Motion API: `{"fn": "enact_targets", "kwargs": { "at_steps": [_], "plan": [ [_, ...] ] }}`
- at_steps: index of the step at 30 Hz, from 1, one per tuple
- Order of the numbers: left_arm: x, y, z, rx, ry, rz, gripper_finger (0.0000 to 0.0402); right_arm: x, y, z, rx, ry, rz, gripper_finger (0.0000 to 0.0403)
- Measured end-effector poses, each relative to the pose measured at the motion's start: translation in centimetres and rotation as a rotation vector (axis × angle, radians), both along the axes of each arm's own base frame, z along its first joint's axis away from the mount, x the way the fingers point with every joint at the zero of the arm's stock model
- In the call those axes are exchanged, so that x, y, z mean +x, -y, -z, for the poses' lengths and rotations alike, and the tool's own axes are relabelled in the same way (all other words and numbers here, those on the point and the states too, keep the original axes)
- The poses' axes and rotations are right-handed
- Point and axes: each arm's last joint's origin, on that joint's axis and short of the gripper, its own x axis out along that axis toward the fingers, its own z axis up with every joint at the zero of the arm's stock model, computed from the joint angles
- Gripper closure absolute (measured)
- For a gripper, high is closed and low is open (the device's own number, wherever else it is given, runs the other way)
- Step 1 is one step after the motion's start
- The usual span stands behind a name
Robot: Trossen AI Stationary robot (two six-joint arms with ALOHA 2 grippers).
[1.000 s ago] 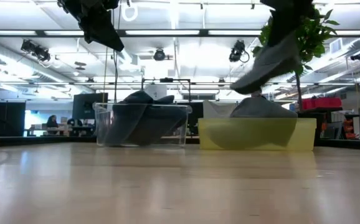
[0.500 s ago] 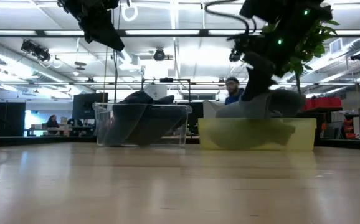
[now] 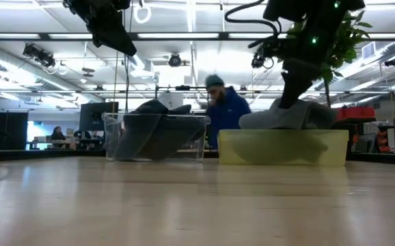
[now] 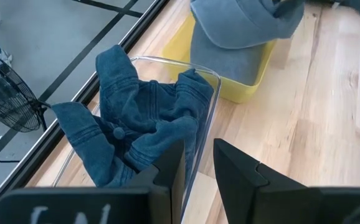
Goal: Pick & Place hat
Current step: Put the gray cap into the yellow bin
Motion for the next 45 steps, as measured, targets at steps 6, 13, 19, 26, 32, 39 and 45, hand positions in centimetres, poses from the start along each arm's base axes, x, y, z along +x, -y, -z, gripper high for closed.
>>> {"fn": "enact_targets", "kwargs": {
  "at_steps": [6, 13, 19, 26, 32, 39, 45],
  "plan": [
    [0.0, 0.0, 0.0, 0.0, 0.0, 0.0, 0.0314, -0.4, -0.3, -4.6, 0.011, -0.093, 0.012, 0.0292],
    [0.0, 0.0, 0.0, 0.0, 0.001, 0.0, 0.0314, 0.8, 0.4, -8.7, -0.149, 0.045, 0.026, 0.0292],
    [0.0, 0.0, 0.0, 0.0, 0.0, 0.0, 0.0314, 1.0, 3.2, -5.9, -0.113, 0.031, 0.107, 0.0376],
    [0.0, 0.0, 0.0, 0.0, -0.001, 0.0, 0.0314, 0.3, 6.8, -0.6, 0.006, 0.071, 0.191, 0.0398],
    [0.0, 0.0, 0.0, 0.001, -0.001, 0.0, 0.0314, -0.2, 7.8, 3.1, 0.166, 0.083, -0.037, 0.0401],
    [0.0, 0.0, 0.0, 0.001, 0.0, 0.001, 0.0314, -0.7, 7.6, 4.6, 0.224, 0.1, -0.163, 0.0401],
    [0.0, 0.0, 0.0, 0.001, 0.002, 0.0, 0.0314, -0.7, 8.3, 3.6, 0.166, 0.125, -0.021, 0.0402]
  ]
}}
